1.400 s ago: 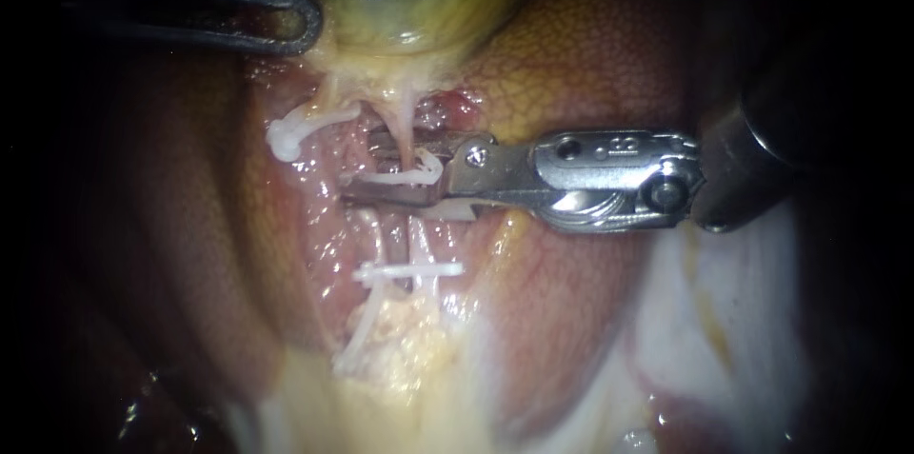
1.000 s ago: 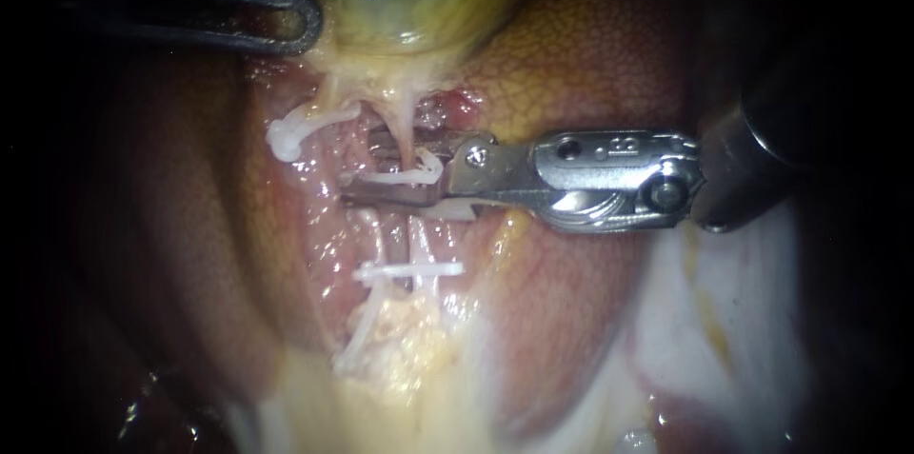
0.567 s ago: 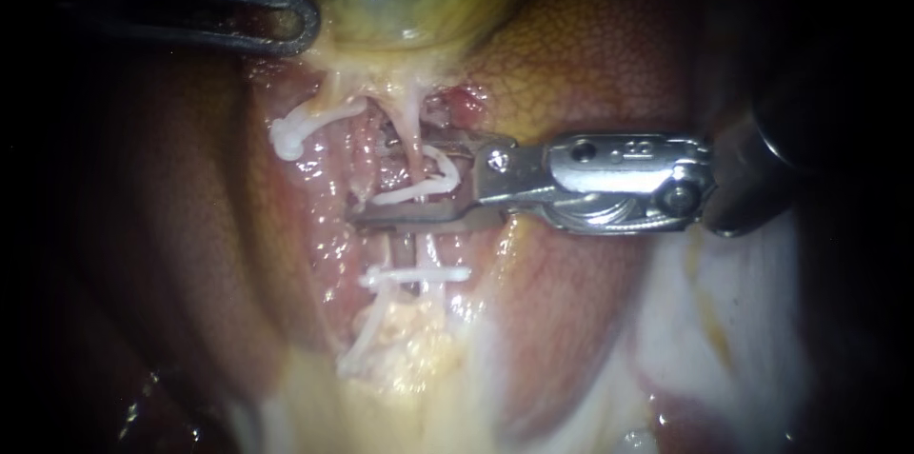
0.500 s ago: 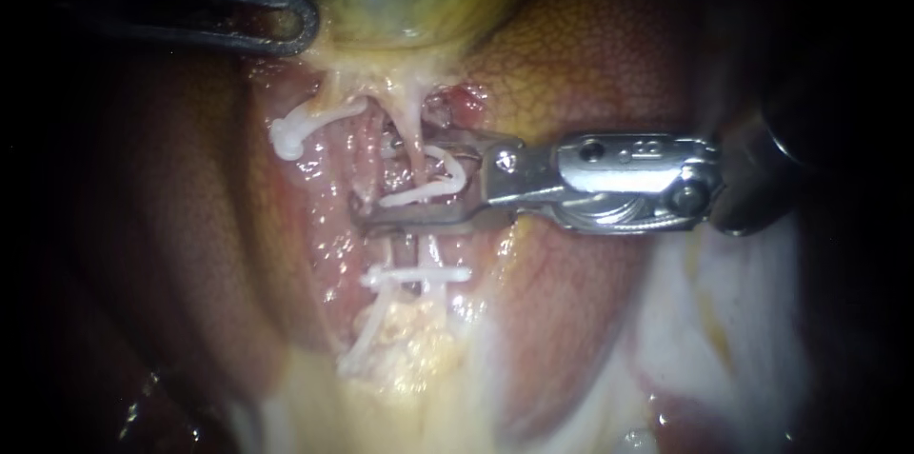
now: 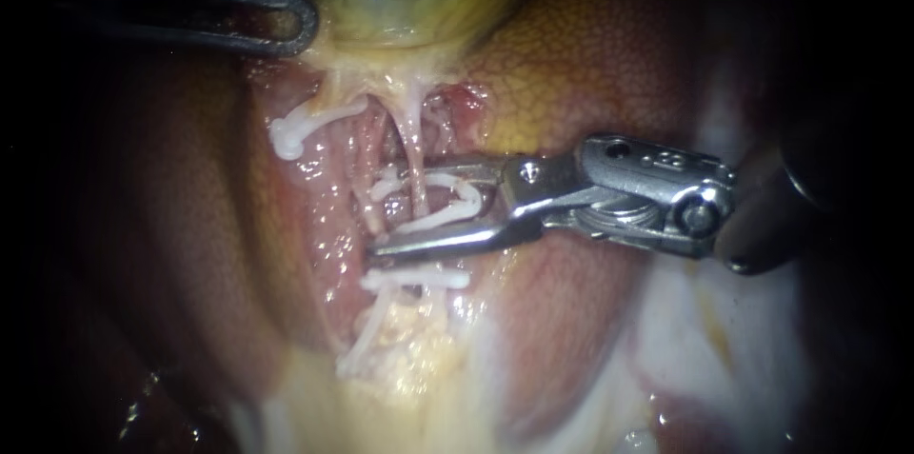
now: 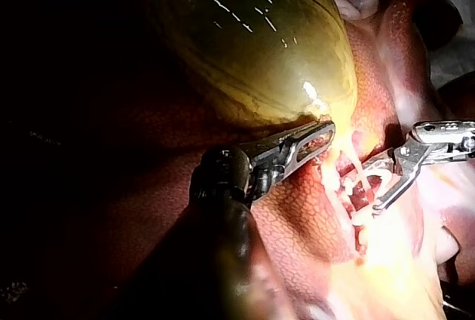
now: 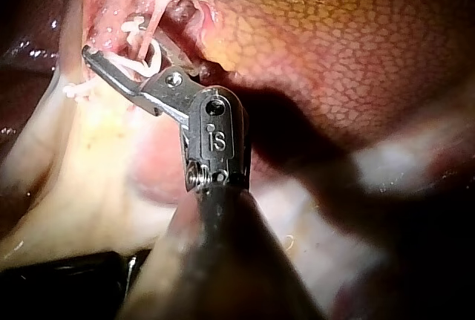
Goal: Clipping second clip right tube
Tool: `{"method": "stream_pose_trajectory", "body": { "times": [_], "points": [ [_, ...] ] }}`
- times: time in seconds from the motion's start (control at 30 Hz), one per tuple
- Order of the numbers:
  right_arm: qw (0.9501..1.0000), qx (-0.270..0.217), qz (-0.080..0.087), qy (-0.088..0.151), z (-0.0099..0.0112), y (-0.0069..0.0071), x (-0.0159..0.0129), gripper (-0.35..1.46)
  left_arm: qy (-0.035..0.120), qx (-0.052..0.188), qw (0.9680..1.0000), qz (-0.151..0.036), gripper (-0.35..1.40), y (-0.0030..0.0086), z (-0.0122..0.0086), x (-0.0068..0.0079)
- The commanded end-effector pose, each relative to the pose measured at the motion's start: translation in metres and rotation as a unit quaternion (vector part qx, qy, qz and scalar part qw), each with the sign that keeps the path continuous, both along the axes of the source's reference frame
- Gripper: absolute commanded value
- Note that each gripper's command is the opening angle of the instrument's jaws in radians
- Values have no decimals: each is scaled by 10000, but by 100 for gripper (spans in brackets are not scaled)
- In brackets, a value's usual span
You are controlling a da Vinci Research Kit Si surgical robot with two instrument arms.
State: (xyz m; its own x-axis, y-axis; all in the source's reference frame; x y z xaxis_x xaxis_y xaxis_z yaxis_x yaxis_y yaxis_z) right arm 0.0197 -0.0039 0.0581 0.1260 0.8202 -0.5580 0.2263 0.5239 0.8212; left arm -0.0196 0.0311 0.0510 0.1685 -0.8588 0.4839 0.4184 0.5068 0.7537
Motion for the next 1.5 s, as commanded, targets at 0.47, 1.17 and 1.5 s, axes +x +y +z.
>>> {"method": "stream_pose_trajectory", "body": {
  "times": [0.47, 1.17, 1.5],
  "points": [
    [9970, 330, -329, 619, 6, -27, 8, 43, 2, 1, 10000, -3, -35, 0, 0, 0],
    [9965, 660, -208, 467, 10, -18, 8, -29, 2, 2, 10000, -3, -35, 0, 0, 0],
    [9963, 700, -207, 444, 15, -21, 9, -35, 3, 2, 10000, -5, -35, 0, 0, -1]
  ]
}}
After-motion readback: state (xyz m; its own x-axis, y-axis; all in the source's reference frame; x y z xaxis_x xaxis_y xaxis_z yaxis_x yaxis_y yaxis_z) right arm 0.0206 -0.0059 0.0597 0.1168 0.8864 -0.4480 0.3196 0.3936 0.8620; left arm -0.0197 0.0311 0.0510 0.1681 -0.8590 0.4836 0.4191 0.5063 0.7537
